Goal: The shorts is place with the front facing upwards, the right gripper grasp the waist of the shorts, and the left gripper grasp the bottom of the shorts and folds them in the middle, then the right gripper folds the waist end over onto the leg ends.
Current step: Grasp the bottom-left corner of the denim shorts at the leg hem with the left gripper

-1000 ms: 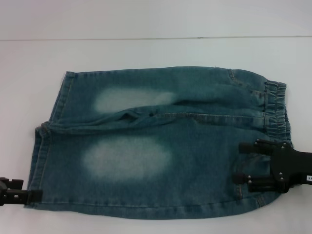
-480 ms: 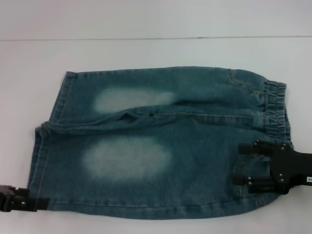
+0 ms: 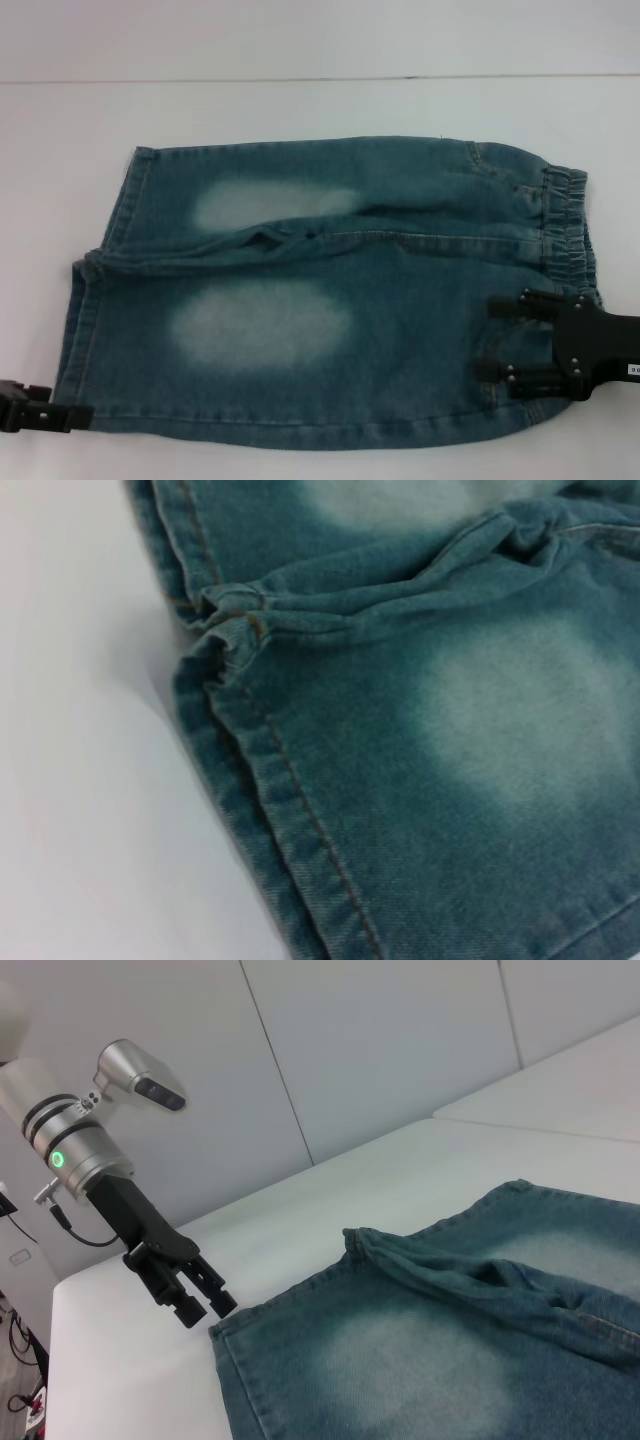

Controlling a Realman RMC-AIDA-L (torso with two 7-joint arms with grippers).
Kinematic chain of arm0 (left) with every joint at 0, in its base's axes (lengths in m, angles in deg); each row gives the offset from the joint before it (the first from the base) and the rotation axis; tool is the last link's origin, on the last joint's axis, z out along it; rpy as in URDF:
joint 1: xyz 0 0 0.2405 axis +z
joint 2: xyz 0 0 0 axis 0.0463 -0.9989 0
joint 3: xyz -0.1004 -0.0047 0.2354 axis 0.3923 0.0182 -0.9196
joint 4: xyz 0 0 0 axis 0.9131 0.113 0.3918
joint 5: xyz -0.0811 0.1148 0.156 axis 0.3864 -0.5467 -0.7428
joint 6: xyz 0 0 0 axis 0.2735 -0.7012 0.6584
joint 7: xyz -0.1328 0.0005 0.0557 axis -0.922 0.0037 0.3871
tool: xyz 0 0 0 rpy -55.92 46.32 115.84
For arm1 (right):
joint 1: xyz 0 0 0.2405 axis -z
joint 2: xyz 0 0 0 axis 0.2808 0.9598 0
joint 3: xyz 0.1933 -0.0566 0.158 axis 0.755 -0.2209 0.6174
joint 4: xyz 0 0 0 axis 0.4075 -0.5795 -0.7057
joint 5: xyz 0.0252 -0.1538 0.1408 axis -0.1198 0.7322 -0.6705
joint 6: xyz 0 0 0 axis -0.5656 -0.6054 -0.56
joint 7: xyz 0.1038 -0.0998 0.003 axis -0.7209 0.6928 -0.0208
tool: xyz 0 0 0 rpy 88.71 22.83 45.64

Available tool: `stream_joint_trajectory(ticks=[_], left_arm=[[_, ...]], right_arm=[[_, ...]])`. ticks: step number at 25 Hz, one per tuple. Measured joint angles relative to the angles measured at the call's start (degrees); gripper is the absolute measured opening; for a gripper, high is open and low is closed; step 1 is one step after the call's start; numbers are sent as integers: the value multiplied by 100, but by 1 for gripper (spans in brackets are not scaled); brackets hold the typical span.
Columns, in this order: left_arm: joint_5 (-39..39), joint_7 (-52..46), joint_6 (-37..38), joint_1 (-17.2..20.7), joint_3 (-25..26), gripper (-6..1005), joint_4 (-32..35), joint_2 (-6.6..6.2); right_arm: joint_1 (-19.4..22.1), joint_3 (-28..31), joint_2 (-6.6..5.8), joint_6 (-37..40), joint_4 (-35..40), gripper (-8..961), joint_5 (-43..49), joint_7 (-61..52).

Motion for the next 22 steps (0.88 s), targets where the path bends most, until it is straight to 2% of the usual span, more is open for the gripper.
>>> stream_joint_trajectory(ticks=[6,12,22], left_arm=[[-143,0,-114,-41,-60,861,27,49],[-148,-51,-102,-79,-239,862,51,68],[-121,-57,61,-127,-243,861,148,70]], right_arm=[[-11,-2,0,-12,-9,947,0,1],[-26,-4,0,-23,-6,947,0,0],[-1,-4,0,-41,-32,947,0,0]])
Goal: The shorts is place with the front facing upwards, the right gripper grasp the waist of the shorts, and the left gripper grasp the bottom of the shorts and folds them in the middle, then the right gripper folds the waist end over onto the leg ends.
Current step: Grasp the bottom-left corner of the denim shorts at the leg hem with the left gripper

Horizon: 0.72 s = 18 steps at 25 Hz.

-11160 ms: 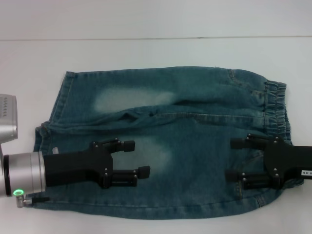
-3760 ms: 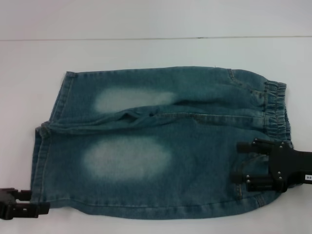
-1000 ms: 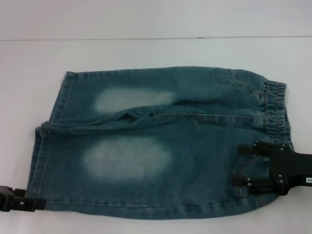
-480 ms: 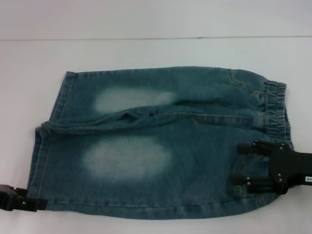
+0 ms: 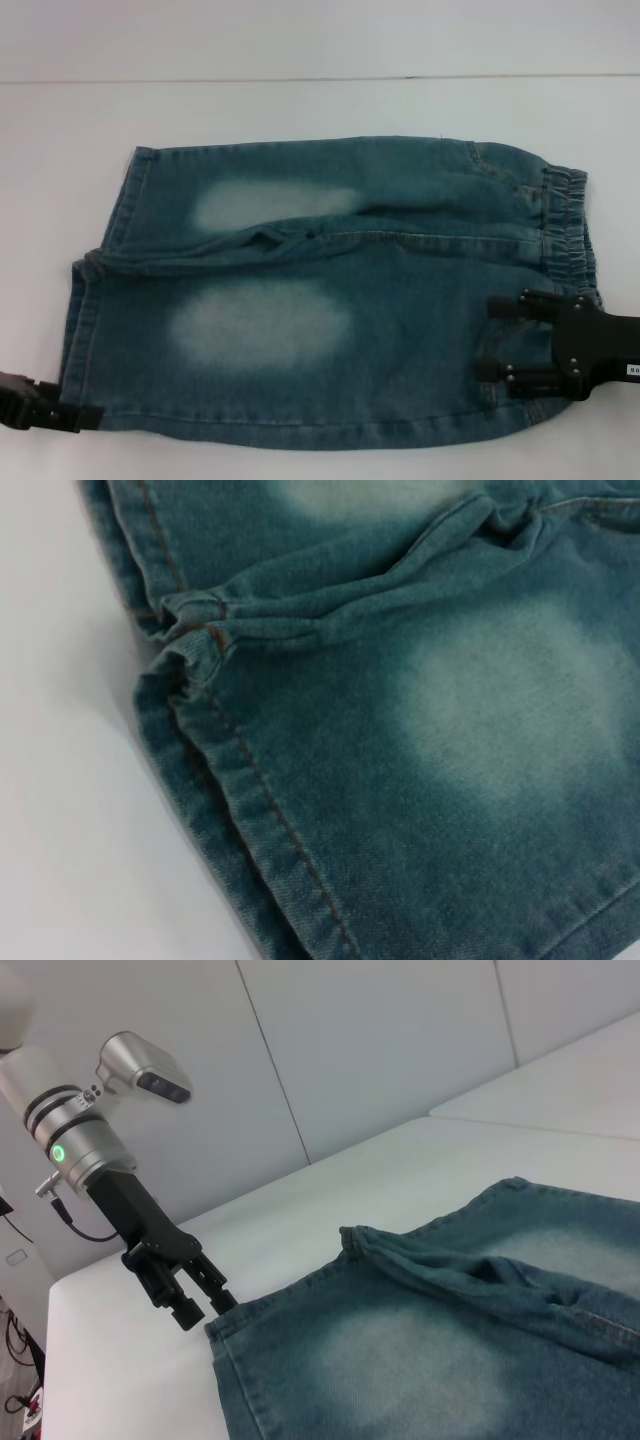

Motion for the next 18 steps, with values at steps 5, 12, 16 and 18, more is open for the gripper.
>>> stream_joint_trajectory(ticks=[5,12,16,18], left_arm=[[-4,14,-1,5,0,862,-29,0],[-22,3,51,7,0,862,-18,0],[7,2,173,-25,-7,862,-11,0],[25,6,215,-52,-8,862,-8,0]], right_arm=[[8,7,0,-17,-15,947,0,0],[11,6,0,-16,6,947,0,0],[11,10,0,-15,12,947,0,0],[11,13,0,-16,23,947,0,0]])
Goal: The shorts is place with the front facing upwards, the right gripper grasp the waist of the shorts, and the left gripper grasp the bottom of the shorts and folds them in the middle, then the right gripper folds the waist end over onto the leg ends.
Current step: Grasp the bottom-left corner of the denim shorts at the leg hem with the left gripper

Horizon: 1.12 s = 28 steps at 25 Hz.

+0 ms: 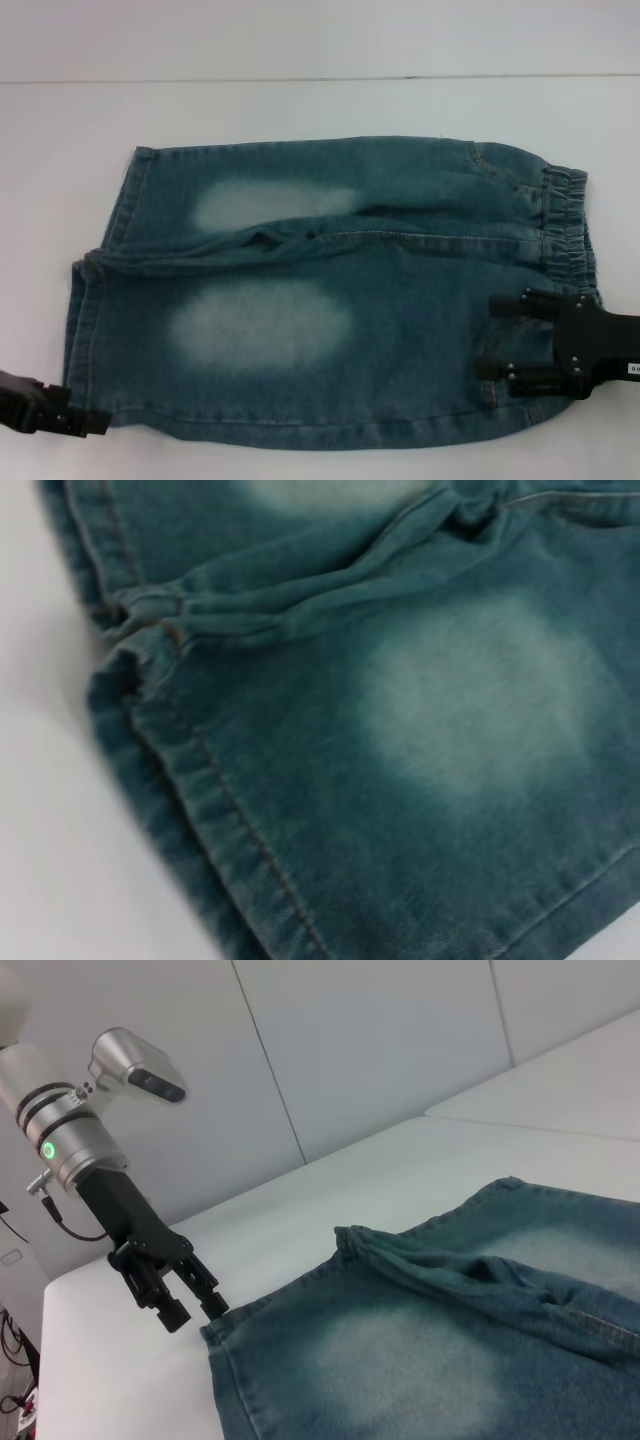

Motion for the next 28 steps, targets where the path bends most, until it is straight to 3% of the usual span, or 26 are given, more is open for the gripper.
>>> stream_joint_trajectory(ticks=[20,28], left_arm=[[-85,-70,-134,-21,53,863,-3,-82],[-392,-137,-250,-118,-8,863,-14,-17]], right_arm=[[0,23,0,-5,-26,947,0,7],[0,23,-10,-7,-26,946,0,9]])
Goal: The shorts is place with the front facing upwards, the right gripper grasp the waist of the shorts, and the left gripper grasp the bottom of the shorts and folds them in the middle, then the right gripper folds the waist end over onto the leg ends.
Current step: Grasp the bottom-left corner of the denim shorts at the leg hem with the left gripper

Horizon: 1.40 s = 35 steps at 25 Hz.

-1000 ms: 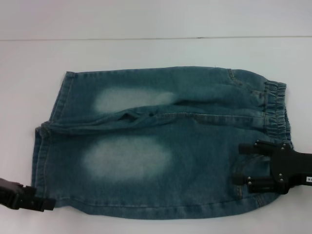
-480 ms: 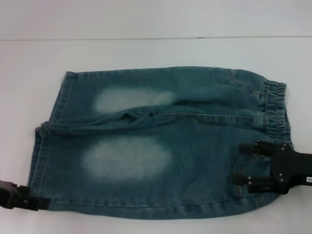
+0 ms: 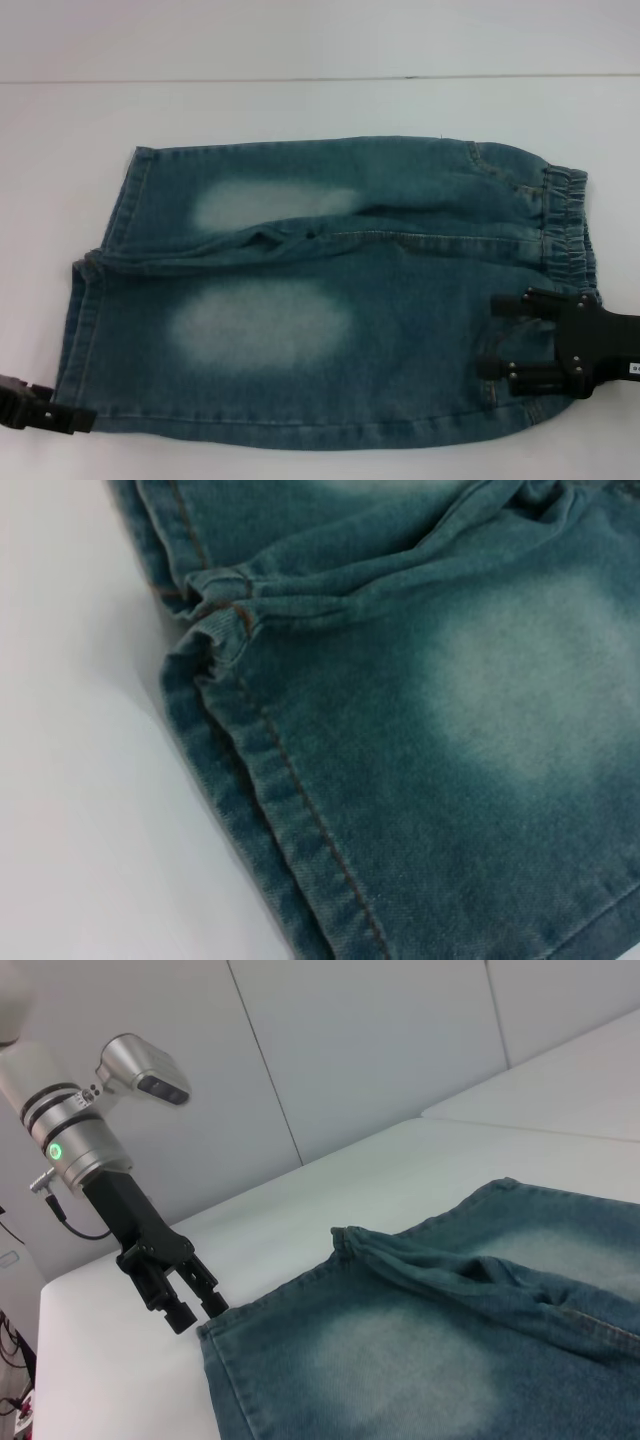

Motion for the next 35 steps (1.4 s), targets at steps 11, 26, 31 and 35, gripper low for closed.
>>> stream_joint_trajectory(ticks=[11,26,31,35], left_arm=[[-102,-32,104,-103,-80,862,15,52],[-90,-28,208,-161,-134,863,20,63],[-99,-82,377,-154,-142,863,29,29],[-102,-83,357,-195,-146,862,9,26]], right_arm=[[0,0,-8,3,-12,946,0,0],[18,0,-2,-1,-21,946,0,0],[18,0,-9,-8,-21,946,0,0],[18,0,-6,-24,-21,947,0,0]])
